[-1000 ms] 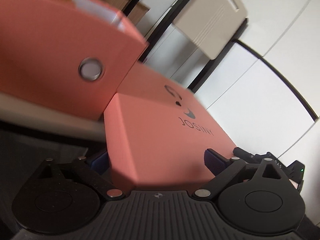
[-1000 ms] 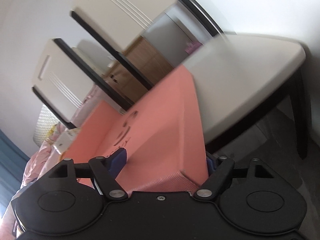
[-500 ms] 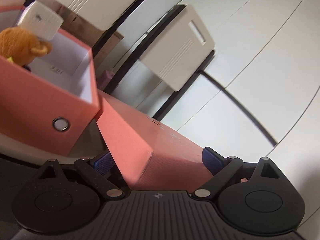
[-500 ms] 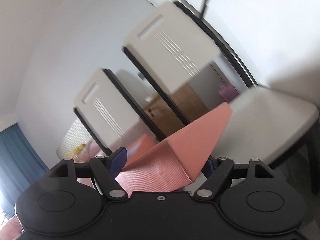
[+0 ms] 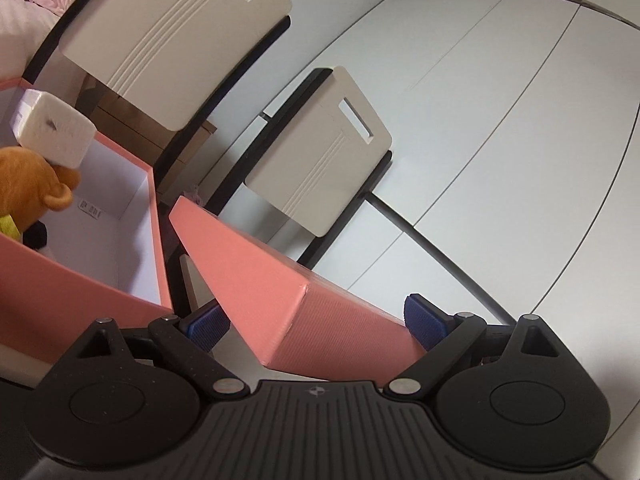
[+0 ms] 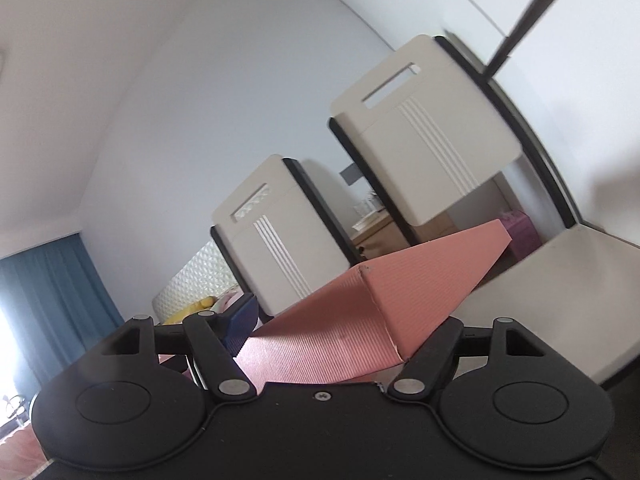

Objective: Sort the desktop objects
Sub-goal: 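Lift the lid with both grippers and swing it over the box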

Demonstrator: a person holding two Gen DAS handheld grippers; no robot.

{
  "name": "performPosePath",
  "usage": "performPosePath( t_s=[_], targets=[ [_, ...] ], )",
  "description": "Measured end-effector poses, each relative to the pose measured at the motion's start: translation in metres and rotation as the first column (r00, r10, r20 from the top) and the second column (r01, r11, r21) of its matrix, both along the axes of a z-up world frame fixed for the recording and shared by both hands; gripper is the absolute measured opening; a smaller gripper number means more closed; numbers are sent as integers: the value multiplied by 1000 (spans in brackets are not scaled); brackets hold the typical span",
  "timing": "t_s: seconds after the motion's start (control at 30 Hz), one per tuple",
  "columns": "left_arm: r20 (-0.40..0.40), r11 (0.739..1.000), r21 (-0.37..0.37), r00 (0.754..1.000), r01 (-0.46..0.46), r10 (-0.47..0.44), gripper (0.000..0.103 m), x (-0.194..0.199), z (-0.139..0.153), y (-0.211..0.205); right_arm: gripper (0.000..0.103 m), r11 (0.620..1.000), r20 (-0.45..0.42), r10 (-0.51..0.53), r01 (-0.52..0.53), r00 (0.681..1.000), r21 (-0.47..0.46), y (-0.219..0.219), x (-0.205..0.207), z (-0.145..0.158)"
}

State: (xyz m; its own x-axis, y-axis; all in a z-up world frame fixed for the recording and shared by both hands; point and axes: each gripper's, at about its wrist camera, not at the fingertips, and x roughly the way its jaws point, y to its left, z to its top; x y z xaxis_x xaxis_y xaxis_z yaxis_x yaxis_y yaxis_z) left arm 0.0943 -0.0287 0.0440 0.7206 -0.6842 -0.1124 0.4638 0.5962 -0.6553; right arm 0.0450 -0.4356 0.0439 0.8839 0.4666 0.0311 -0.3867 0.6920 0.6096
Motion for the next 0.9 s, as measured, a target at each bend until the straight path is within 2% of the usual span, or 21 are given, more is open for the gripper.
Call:
performPosePath(
  t_s=[0.17,0.33,0.6,0.77,0.9],
  targets=[
    [77,997,-15,994,-70,71,95,-8,13,23,72,998,47,61,-61,997,0,19,17,10],
    [119,991,-21,984,-132,134,95,-11,27,56,72,990,91,141,-140,986,-10,45,46,24],
    [156,958,-40,945,-283,286,95,-7,43,118,73,953,127,303,-303,945,-16,107,115,39],
    [137,931,-52,921,-360,364,95,5,33,151,73,923,113,384,-384,917,-18,144,161,32],
    [102,907,-48,901,-419,422,95,18,11,170,73,899,68,437,-438,897,0,170,192,7]
  ],
)
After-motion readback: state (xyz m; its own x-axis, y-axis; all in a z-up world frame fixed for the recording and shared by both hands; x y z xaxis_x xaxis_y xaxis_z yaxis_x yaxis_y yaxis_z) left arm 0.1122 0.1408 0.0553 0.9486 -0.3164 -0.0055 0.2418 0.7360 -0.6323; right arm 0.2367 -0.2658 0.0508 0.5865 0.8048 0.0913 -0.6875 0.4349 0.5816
